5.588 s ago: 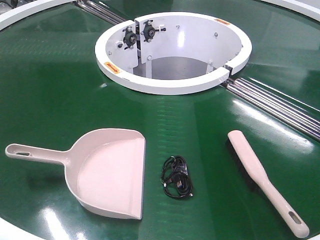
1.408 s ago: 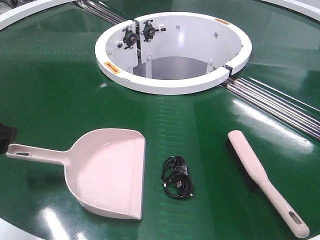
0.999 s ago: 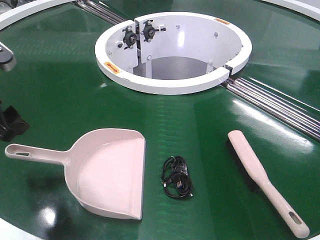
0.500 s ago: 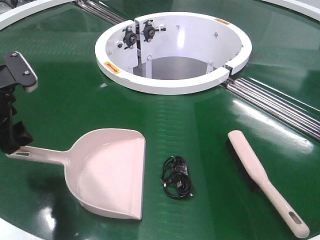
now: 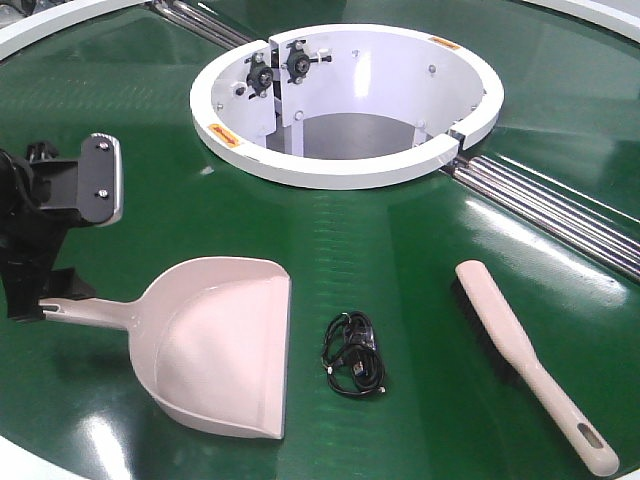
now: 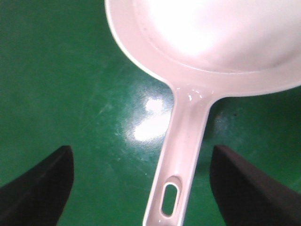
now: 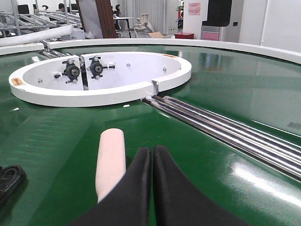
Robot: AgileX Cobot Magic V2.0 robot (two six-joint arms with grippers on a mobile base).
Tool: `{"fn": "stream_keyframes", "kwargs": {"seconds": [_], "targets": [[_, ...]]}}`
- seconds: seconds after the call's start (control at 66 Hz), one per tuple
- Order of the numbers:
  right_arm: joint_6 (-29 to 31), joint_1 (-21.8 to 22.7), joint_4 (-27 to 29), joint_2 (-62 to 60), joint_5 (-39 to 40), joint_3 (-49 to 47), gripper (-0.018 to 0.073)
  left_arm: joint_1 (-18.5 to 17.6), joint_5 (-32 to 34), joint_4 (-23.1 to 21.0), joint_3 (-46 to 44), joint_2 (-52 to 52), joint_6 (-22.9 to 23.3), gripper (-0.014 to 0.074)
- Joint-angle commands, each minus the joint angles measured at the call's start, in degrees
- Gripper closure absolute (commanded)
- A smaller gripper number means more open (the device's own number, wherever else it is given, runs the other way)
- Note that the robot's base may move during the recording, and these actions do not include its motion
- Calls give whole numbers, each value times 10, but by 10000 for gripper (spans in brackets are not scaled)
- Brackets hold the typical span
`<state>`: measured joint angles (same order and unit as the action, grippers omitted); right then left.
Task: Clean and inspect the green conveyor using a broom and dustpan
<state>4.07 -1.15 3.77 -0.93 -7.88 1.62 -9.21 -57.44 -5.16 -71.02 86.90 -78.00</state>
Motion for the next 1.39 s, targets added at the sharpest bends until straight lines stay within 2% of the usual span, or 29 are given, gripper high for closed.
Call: {"fn": "stream_keyframes", "kwargs": {"seconds": [0.0, 0.106, 0.288, 0.515, 0.848, 1.105, 1.257, 1.378], "targets": [[3, 2, -2, -7, 42, 11, 569, -3, -5, -22, -16, -3, -56, 27], [3, 2, -2, -7, 42, 11, 569, -3, -13, -55, -16, 13, -103, 27], [3, 2, -2, -7, 42, 11, 569, -3, -28, -59, -16, 47, -102, 27], [3, 2, -2, -7, 42, 11, 569, -3, -17, -39, -16, 78, -46, 27], [3, 2, -2, -7, 42, 11, 569, -5, -12, 6, -16, 116, -17, 42], [3, 2, -2, -7, 42, 11, 569, -5, 3, 16, -16, 128, -14, 47], [3, 2, -2, -7, 42, 11, 569, -5, 2, 22, -16, 131, -14, 131], [3, 2, -2, -7, 42, 11, 569, -8, -11, 34, -16, 134, -14, 290]]}}
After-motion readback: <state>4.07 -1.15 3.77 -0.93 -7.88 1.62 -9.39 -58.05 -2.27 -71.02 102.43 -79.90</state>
